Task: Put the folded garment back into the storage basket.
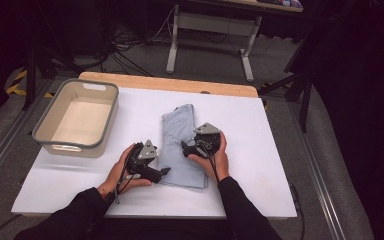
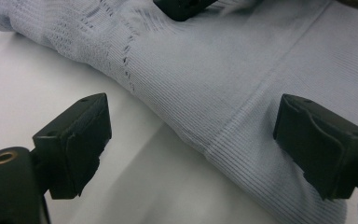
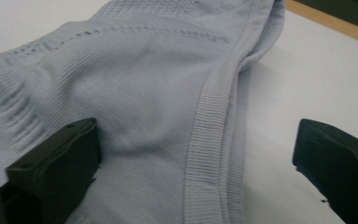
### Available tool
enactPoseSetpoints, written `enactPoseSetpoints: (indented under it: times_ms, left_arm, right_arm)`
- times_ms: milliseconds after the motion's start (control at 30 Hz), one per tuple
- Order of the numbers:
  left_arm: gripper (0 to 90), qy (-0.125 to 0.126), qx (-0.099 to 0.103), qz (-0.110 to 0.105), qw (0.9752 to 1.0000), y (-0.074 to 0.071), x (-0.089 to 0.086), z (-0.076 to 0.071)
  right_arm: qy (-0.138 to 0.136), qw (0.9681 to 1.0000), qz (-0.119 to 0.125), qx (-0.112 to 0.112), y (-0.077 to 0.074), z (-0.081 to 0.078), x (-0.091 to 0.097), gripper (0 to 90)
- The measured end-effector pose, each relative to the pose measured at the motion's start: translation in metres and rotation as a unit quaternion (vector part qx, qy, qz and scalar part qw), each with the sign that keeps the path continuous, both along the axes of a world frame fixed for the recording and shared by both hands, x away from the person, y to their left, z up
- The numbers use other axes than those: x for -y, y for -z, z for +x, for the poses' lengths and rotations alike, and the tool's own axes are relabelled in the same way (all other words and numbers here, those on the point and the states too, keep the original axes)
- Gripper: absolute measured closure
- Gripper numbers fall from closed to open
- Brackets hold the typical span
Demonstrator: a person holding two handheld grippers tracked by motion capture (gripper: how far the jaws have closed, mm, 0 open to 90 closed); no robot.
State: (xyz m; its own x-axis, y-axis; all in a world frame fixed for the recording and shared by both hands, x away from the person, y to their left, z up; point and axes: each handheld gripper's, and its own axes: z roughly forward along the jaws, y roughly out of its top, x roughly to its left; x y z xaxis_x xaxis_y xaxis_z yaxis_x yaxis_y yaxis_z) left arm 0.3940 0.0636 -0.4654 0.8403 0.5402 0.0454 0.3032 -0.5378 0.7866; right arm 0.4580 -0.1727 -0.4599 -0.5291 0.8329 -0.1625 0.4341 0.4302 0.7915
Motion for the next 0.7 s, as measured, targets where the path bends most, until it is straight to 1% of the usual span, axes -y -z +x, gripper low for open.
enactPoseSetpoints:
  times_ms: [67,167,233,267,300,367,433,467,500,533,567,633,667,700]
  left_arm:
    - [11.0,0.004,-0.010,0.007,0.9999,0.001,0.002,0.002]
    - [10.7,0.011,-0.018,0.018,0.9996,0.001,0.005,0.003]
    - [12.6,0.021,-0.027,0.016,0.9993,0.001,0.006,0.003]
    - [14.1,0.028,-0.031,0.015,0.9990,0.001,0.007,0.001]
    - [14.9,0.031,-0.030,0.017,0.9989,0.001,0.009,0.000]
    - [14.8,0.031,-0.035,0.018,0.9988,0.001,0.012,-0.002]
    - [14.9,0.033,-0.037,0.019,0.9986,0.001,0.013,-0.003]
    - [15.5,0.035,-0.042,0.015,0.9984,0.001,0.014,-0.003]
    - [16.3,0.035,-0.042,0.015,0.9984,0.001,0.014,-0.003]
    - [18.0,0.043,-0.053,0.011,0.9976,0.001,0.014,-0.003]
    - [18.3,0.048,-0.057,0.010,0.9972,0.001,0.015,-0.004]
    - [18.3,0.048,-0.057,0.011,0.9972,0.001,0.016,-0.005]
    - [18.3,0.046,-0.057,0.011,0.9972,0.001,0.016,-0.006]
    - [18.4,0.046,-0.056,0.011,0.9973,0.001,0.017,-0.006]
  right_arm:
    - [-0.001,0.9999,0.001,-0.012,0.000,0.003,0.000,0.9]
    - [-0.005,0.9998,-0.002,-0.021,0.001,0.006,-0.002,1.0]
    - [-0.005,0.9991,0.010,-0.042,0.001,0.009,0.000,1.0]
    - [-0.005,0.9988,0.013,-0.048,0.001,0.010,0.000,1.0]
    - [-0.005,0.9983,0.016,-0.055,0.001,0.012,0.001,1.0]
    - [-0.007,0.9977,0.019,-0.065,0.001,0.013,0.001,1.0]
    - [-0.010,0.9960,0.030,-0.084,0.002,0.016,0.003,1.2]
    - [-0.014,0.9935,0.044,-0.104,0.002,0.020,0.005,2.7]
    - [-0.016,0.9919,0.052,-0.115,0.003,0.021,0.006,2.6]
    - [-0.019,0.9915,0.050,-0.119,0.002,0.022,0.006,2.7]
    - [-0.018,0.9911,0.049,-0.123,0.002,0.022,0.005,3.1]
    - [-0.021,0.9911,0.048,-0.123,0.001,0.022,0.004,6.3]
    - [-0.021,0.9911,0.048,-0.123,0.001,0.022,0.004,6.3]
    - [-0.023,0.9909,0.049,-0.123,0.001,0.021,0.004,8.7]
